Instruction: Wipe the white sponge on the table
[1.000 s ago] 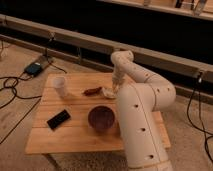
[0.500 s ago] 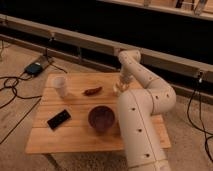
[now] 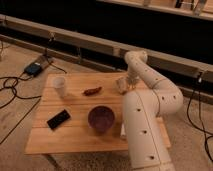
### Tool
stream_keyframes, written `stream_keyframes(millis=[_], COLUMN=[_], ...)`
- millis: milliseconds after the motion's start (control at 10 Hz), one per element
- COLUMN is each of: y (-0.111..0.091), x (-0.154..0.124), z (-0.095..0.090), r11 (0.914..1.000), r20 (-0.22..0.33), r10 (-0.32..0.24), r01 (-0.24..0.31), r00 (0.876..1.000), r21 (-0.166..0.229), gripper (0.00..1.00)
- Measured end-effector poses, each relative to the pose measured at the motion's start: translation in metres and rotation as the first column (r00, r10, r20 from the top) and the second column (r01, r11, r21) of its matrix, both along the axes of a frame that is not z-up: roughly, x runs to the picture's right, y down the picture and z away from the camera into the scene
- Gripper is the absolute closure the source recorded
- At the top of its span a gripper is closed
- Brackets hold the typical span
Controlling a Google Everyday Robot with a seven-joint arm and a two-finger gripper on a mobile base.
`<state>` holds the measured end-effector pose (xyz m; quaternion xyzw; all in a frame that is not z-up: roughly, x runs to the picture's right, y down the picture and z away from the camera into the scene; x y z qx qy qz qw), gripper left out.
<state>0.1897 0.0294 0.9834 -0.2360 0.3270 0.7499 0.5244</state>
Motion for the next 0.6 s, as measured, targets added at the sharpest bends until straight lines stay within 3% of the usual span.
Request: stream_keyframes(millis=[400,600], y=[0.0030,0.0017], x=[-0.0013,-0.0043], z=[-0.0151,-0.0148], r11=[0.9992,0.9992], r20=[0.025,0.028], r10=[0.030,0.029], r01=[-0.031,-0.030], r00=[0.999,0.999], r21=[0.025,0.027], gripper=[0.94,0.76])
